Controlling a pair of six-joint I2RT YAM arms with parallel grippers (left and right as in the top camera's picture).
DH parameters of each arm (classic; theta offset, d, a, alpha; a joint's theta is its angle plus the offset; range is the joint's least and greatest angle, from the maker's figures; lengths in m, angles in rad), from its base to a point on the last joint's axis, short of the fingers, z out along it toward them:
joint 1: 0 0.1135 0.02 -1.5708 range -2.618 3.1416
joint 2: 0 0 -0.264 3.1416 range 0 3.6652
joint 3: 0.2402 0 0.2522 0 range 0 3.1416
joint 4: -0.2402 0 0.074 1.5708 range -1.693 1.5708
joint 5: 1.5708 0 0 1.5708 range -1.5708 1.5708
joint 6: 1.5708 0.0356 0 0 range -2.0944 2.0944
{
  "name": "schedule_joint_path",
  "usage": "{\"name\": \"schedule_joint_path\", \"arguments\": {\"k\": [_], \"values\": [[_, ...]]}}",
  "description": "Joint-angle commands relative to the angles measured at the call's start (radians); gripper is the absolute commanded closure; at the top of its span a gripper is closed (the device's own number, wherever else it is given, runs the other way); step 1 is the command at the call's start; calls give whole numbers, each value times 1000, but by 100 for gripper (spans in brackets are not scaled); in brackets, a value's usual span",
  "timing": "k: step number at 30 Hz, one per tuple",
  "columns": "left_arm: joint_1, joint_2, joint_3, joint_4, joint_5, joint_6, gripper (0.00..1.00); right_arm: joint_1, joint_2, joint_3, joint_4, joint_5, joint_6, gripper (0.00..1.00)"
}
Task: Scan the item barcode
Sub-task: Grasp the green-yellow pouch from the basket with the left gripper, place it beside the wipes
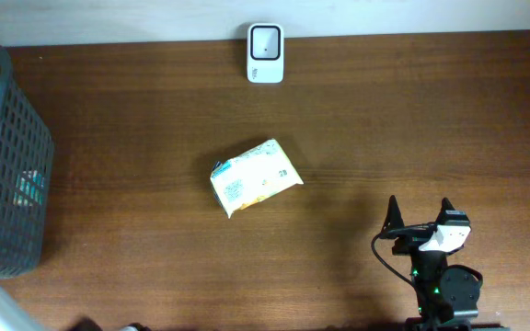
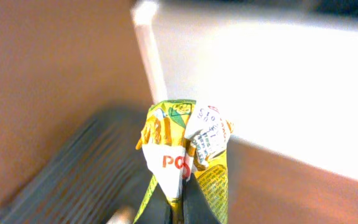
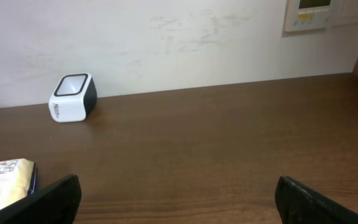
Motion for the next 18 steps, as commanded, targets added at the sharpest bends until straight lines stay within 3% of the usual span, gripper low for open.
{"name": "schedule_joint_path", "arguments": {"k": [1, 5, 10, 18], "values": [[-233, -65, 5, -129, 37, -138, 100, -6, -6, -8, -1, 11, 1, 1], [-491, 31, -99, -305, 24, -354, 100, -6, -6, -8, -1, 11, 1, 1], [-693, 245, -352, -297, -126, -497, 100, -6, -6, -8, -1, 11, 1, 1], [-828, 513, -467, -175, -127, -528, 100, -6, -6, -8, -1, 11, 1, 1]]}}
